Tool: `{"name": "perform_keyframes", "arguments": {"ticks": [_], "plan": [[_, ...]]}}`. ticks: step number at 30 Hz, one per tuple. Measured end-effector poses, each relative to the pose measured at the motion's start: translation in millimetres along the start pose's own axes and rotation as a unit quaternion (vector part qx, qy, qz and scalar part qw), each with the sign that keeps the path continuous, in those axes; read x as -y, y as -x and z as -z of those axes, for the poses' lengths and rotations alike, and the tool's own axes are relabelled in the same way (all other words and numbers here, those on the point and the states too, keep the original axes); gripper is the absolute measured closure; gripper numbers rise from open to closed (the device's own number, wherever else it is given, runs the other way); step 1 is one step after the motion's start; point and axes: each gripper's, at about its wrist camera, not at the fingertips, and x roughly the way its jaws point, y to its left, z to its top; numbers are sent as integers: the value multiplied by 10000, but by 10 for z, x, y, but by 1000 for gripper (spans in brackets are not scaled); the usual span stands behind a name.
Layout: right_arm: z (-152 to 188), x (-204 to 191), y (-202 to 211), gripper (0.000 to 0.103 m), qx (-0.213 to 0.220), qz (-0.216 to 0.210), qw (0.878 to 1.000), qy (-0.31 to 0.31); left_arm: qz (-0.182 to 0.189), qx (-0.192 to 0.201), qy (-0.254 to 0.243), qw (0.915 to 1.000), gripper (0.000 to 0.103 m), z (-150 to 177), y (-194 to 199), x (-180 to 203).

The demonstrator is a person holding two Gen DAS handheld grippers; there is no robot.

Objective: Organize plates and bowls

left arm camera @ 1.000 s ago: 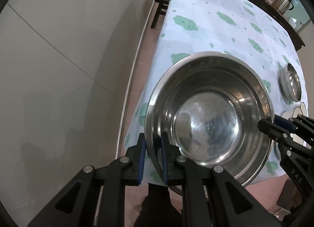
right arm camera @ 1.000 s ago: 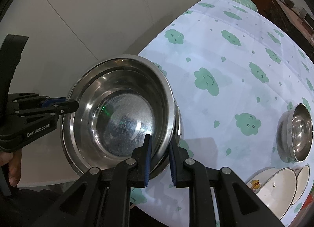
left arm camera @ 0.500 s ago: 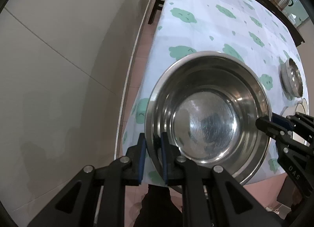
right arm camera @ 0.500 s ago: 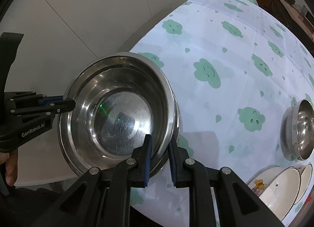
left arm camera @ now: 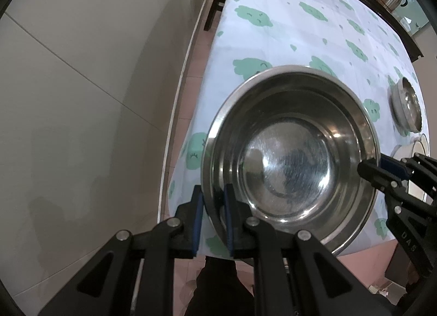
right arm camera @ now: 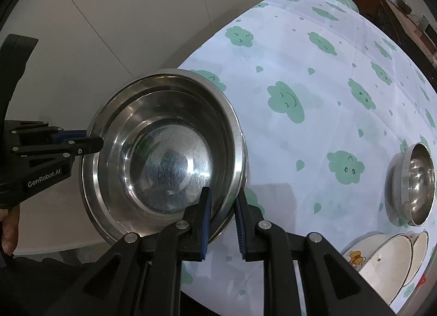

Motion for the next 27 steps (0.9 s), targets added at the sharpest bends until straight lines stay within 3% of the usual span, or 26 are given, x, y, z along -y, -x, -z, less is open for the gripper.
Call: {"name": "perform_keyframes", "arguments": {"ticks": [12,16,23,27], "plan": [[-8,-6,41,82,94,127,9999,-26,63,128,-18,9999,88,-22,69,21],[-2,17,64,75,138,142,9998,-93,64,126,-31,9999,87,-10,91,36],[13,-42,176,75,350,-1,9994,-75,63,201,-54,9998,86,8,158,44],[68,1,230,75,406,55,9990,-179,50,314,-97,9994,72,14,227,92]]}}
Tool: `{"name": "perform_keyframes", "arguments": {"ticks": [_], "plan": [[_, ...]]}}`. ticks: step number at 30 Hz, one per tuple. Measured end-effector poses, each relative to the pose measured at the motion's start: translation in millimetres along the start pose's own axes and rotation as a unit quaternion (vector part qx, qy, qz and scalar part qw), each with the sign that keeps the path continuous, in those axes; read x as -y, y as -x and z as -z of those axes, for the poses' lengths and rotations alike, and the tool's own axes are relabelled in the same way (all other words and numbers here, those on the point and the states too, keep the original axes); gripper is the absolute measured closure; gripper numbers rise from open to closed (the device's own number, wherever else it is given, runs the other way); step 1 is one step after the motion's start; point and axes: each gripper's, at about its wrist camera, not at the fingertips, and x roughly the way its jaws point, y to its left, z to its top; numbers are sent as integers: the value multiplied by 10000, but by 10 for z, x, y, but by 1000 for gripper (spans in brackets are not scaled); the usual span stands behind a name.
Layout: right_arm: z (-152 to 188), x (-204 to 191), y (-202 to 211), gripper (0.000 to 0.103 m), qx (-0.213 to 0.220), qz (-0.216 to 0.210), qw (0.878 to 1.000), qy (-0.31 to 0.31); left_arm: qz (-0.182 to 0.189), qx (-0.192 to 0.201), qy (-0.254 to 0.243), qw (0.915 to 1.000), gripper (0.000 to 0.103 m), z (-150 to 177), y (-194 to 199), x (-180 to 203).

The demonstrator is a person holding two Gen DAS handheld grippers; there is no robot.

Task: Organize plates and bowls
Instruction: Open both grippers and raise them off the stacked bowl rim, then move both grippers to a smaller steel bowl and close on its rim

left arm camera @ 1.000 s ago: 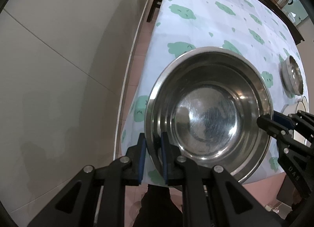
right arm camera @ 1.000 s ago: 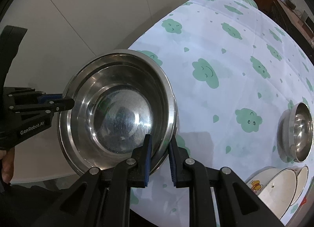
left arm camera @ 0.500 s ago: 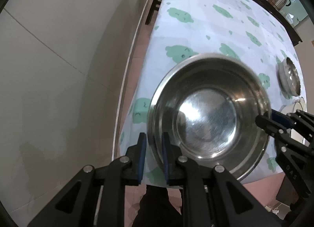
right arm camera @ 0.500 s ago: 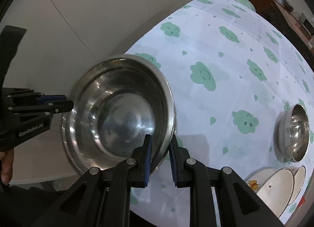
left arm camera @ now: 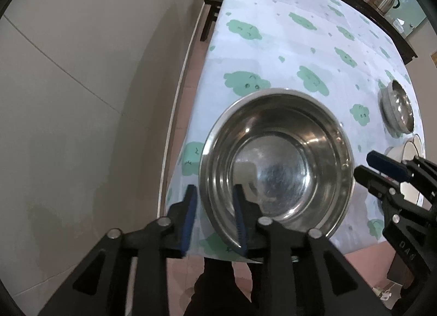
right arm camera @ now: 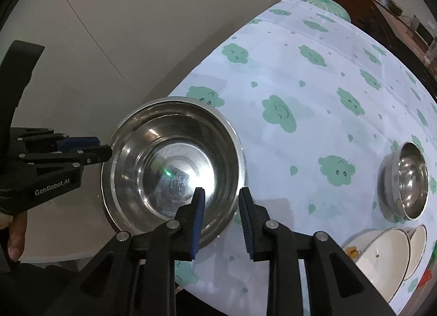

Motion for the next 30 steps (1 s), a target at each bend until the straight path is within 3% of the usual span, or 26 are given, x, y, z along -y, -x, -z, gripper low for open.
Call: {"name": "perform_keyframes", "arguments": {"ticks": [8,15,21,30], "plan": [[259,177,172,75,98,117,9992,-377,126,154,-281,9994,68,-13,99,286],[601,506,368,75,174,298,9952,-914,336,182,-820,9959,64,-49,147,796],[839,875,461,75,204,372,9894,-1392,463,129,-1245,9910,64,-106,133,1264],[1000,1718,663,75,371,661,9760,-2043,636,151,-1753,9824,59,-458,89,2137]]}}
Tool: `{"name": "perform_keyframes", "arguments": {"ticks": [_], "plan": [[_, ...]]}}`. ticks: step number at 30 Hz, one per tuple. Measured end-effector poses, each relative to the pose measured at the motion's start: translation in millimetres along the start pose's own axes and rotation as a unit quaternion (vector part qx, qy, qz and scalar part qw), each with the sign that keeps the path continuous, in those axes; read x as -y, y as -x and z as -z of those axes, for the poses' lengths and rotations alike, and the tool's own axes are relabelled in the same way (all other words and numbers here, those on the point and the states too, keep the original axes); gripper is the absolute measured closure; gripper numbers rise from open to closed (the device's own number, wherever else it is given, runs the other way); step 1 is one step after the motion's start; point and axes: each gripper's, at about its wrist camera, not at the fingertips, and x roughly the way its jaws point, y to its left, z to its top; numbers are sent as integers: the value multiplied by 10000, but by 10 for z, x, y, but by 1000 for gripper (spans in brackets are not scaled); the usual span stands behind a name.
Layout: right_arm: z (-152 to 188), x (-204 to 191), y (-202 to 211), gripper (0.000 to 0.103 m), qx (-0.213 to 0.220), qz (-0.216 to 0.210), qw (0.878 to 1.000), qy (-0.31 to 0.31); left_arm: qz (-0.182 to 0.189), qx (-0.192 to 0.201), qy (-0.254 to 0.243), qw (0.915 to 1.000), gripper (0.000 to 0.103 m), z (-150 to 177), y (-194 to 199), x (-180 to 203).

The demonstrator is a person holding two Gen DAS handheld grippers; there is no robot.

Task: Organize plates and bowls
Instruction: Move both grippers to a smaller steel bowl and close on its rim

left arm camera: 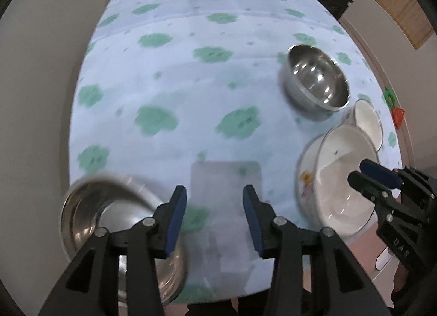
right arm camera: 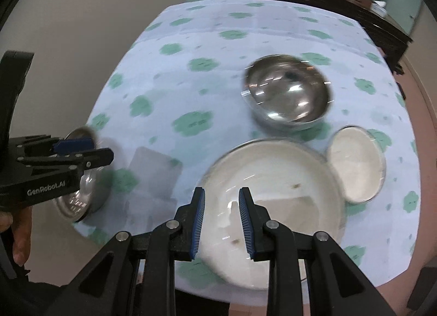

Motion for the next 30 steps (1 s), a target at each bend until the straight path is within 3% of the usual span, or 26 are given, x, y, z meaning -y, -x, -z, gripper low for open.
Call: {"name": "perform_keyframes", "arguments": {"ticks": [16,30], "plan": [[-745,1111,-296,75,50,242,9979,-604,96,74,-419,9990,55,-1026,-344,826],[-1034,1298,-618,75,-139,107,9978,-646,-119,-153,-587,9981,55,-1269,-705,1069]]}}
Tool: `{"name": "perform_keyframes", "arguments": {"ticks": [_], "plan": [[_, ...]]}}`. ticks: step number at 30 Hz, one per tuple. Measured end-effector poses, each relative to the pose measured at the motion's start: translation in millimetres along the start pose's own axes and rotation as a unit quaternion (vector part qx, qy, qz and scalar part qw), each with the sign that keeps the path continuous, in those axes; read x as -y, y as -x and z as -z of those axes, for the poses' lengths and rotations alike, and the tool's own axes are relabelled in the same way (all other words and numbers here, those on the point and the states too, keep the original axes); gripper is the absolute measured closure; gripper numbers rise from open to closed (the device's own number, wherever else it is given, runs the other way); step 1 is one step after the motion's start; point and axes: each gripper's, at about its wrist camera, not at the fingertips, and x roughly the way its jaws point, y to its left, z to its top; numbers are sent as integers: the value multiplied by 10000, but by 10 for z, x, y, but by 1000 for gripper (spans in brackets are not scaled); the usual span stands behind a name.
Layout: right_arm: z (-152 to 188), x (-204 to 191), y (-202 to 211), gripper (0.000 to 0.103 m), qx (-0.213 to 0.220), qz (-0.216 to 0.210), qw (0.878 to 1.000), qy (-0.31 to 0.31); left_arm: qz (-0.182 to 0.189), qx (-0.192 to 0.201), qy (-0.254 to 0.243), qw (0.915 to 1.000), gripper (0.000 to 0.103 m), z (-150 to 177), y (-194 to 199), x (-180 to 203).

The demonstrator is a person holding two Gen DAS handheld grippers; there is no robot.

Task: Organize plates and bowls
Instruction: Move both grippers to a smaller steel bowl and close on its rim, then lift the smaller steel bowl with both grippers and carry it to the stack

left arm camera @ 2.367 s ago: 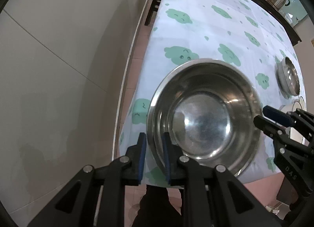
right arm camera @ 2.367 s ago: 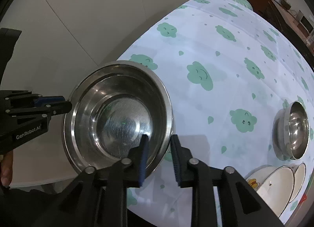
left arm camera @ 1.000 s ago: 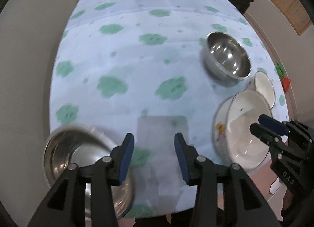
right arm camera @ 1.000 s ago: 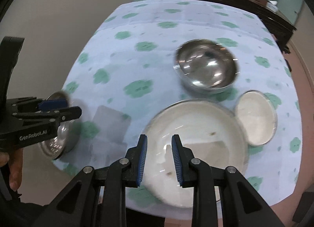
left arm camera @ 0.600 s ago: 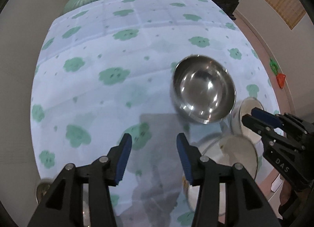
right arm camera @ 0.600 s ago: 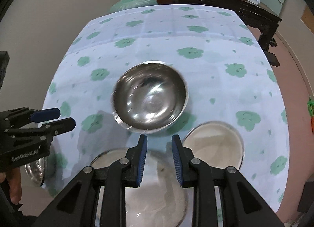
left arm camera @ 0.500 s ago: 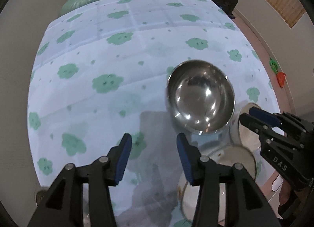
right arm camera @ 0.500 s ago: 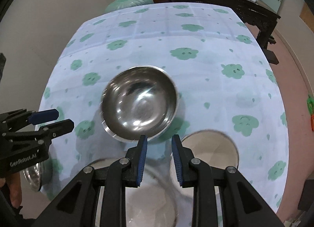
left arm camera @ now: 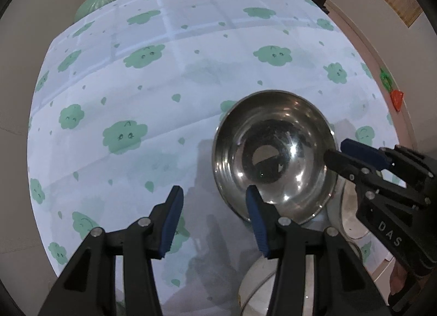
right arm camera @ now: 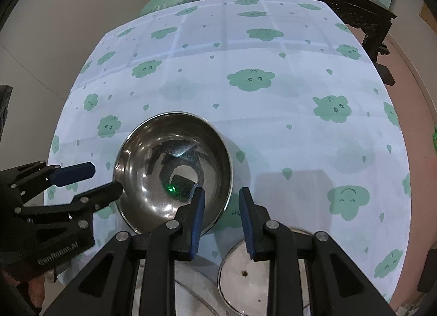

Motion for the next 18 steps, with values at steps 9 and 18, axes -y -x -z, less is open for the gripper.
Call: {"name": "perform_keyframes", "arguments": {"ticks": [9,18], "plan": [[-56,-18,-186,75,-169,-13,9998,118,-136,-149,-37,9998,74,-37,-170,51],[-60,6,-240,87,-238,-64,9996,162,-226,-240,-88,9994,94,-53,-222,106]]}}
